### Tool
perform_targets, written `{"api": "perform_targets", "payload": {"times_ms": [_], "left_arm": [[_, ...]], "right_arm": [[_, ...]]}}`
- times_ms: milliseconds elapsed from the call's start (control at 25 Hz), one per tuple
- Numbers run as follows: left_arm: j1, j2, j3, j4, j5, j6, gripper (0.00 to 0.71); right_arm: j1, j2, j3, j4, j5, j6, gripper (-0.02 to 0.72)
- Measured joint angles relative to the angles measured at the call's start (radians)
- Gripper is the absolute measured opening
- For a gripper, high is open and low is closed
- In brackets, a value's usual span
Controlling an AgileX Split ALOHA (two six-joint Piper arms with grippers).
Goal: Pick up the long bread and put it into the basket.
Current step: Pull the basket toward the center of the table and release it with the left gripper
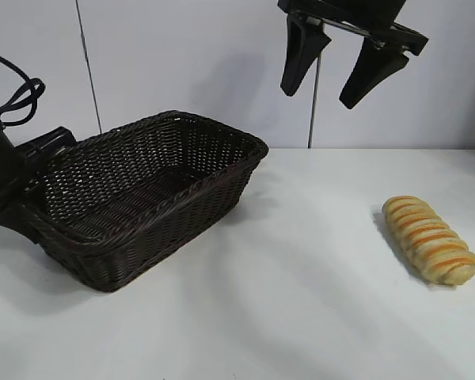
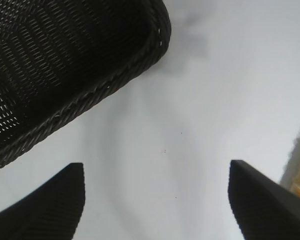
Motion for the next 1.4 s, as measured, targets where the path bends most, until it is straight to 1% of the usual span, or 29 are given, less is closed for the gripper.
{"api": "perform_targets", "payload": {"times_ms": [160, 240, 400, 560, 800, 1160, 1400], "left_arm": [[0.02, -0.03, -0.04, -0.012, 0.057, 0.057, 0.105], [0.04, -0.037, -0.053, -0.024, 0.081, 0.099, 0.105], [0.068, -0.041, -0.054, -0.079, 0.103, 0.204, 0.105], [0.071, -0.041, -0.057, -0.127, 0.117, 0.346, 0.104], [0.071, -0.041, -0.085, -0.124, 0.164, 0.516, 0.104], [0.071, -0.041, -0.189, -0.108, 0.268, 0.709, 0.104], [0.071, -0.041, -0.252, -0.097, 0.339, 0.763, 0.104]], "right_arm": [[0.0, 0.0, 0.0, 0.0, -0.002, 0.0, 0.568], [0.0, 0.0, 0.0, 0.0, -0.003, 0.0, 0.568], [0.0, 0.0, 0.0, 0.0, -0.003, 0.0, 0.568], [0.0, 0.0, 0.0, 0.0, -0.003, 0.0, 0.568], [0.0, 0.0, 0.0, 0.0, -0.004, 0.0, 0.568], [0.0, 0.0, 0.0, 0.001, -0.004, 0.0, 0.568], [0.0, 0.0, 0.0, 0.003, -0.004, 0.0, 0.568]]}}
